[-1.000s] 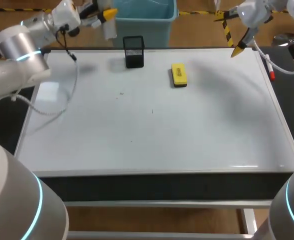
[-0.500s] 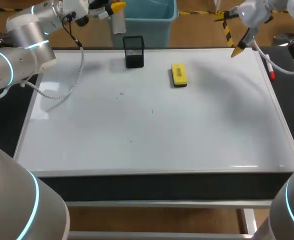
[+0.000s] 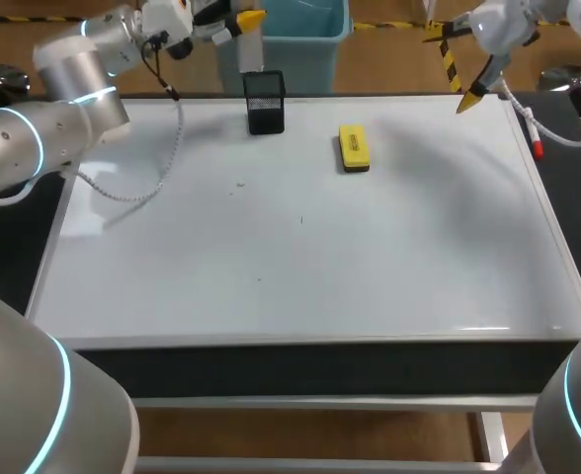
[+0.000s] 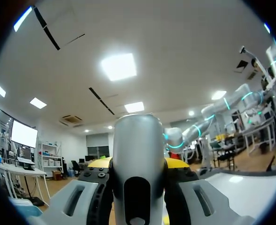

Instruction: Pick up the inspection probe, press it on each red-marked spot on the whiteboard one by one, put down the probe, pick up the eraser, and wipe off all the red marks.

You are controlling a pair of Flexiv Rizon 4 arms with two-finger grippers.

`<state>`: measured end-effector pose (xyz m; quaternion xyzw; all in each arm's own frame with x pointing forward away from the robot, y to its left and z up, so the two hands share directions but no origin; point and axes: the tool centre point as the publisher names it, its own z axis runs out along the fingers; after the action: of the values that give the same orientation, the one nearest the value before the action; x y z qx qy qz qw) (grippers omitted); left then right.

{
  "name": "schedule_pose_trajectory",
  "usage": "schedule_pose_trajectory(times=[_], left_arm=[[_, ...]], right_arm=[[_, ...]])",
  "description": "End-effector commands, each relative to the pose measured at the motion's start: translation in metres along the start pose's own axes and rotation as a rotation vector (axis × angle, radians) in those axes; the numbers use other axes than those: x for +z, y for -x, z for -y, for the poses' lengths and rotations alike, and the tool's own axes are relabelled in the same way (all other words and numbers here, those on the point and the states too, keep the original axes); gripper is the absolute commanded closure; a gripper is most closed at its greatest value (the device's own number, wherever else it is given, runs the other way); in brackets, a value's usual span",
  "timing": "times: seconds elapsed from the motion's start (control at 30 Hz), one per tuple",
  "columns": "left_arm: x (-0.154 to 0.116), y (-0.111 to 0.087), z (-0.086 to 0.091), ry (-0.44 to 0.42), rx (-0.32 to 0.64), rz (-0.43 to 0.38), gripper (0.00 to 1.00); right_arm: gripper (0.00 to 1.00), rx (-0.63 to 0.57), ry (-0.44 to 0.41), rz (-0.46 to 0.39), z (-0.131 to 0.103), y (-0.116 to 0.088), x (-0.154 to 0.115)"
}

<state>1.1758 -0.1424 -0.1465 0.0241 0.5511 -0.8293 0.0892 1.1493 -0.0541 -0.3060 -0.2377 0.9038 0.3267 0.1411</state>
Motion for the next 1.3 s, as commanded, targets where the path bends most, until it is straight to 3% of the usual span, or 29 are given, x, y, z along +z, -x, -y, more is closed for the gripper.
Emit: schedule_pose_trajectory(times=[0.03, 0.63, 1.3], left_arm=[[0.006, -0.006, -0.003, -0.002, -0.001, 0.046, 1.00], [-0.001, -0.005, -0.032, -0.030, -0.015, 0.055, 1.00], [-0.008, 0.010, -0.063, -0.043, -0.031, 0.023, 1.00]], right_arm=[[0.00, -0.001, -0.003, -0.005, 0.000, 0.001, -0.001], [0.00, -0.001, -0.003, -0.005, 0.000, 0.001, -0.001], [0.00, -0.001, -0.003, -0.005, 0.000, 0.001, -0.001]])
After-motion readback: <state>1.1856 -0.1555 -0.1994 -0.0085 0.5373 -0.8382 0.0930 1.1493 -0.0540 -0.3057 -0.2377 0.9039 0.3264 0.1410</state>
